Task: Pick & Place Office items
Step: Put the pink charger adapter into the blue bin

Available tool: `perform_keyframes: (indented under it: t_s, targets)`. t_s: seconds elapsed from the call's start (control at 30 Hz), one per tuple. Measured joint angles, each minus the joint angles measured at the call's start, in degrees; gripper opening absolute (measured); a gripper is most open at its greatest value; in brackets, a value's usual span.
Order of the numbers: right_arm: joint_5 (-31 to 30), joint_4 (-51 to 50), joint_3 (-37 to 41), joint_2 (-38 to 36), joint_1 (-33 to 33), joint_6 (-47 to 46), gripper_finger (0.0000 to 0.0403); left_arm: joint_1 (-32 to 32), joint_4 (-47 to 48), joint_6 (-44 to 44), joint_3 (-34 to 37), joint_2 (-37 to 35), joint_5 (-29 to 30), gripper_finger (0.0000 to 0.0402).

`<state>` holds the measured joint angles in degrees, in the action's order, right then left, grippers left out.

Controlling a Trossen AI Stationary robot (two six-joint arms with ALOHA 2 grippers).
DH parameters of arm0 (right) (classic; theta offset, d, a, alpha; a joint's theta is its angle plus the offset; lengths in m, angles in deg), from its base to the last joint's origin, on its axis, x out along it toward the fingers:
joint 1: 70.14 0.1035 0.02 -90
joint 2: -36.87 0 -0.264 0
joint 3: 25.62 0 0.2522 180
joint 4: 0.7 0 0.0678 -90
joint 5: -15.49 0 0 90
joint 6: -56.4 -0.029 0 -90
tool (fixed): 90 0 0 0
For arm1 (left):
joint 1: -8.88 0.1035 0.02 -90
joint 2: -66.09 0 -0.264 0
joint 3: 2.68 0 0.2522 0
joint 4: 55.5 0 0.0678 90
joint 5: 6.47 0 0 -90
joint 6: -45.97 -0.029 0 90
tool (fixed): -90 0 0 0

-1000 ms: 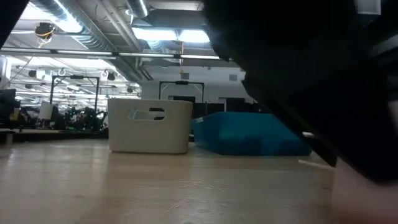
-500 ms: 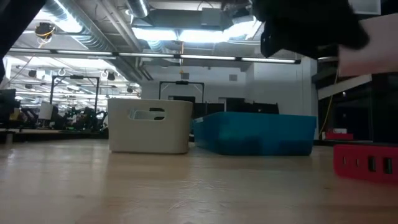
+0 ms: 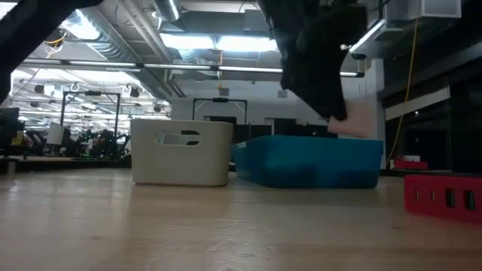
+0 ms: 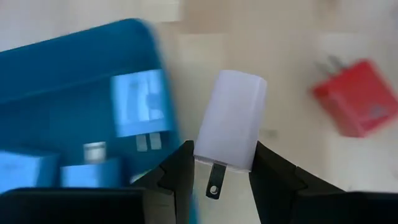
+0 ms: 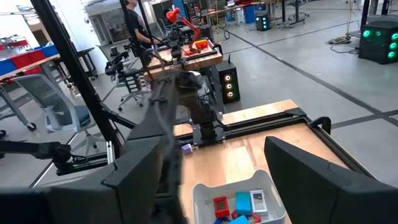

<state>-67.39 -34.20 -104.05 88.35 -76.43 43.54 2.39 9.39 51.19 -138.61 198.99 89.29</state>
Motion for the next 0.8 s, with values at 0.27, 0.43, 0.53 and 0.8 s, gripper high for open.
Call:
perform_keyframes:
  t_s: [0.27,0.43,0.53,0.8]
  targets:
    - [0.80,-0.01,0.00,0.00,-0.01,-0.19,0.0284,6.10,-0.26,0.04,-0.02,-0.09,2.12,0.0121]
    - [1.51,-0.01,0.00,0.00,0.00,-0.20,0.0284,9.14,0.27,0.07,0.01,-0.07,2.02,0.0121]
    - [1.49,-0.01,0.00,0.00,-0.01,-0.20,0.0284,10.27,0.08,0.16,0.02,-0.07,1.83,0.0121]
    - [1.46,-0.03,0.00,0.00,-0.01,-0.17,0.0284,12.94,2.04,4.88,0.04,0.32,0.11,0.0152]
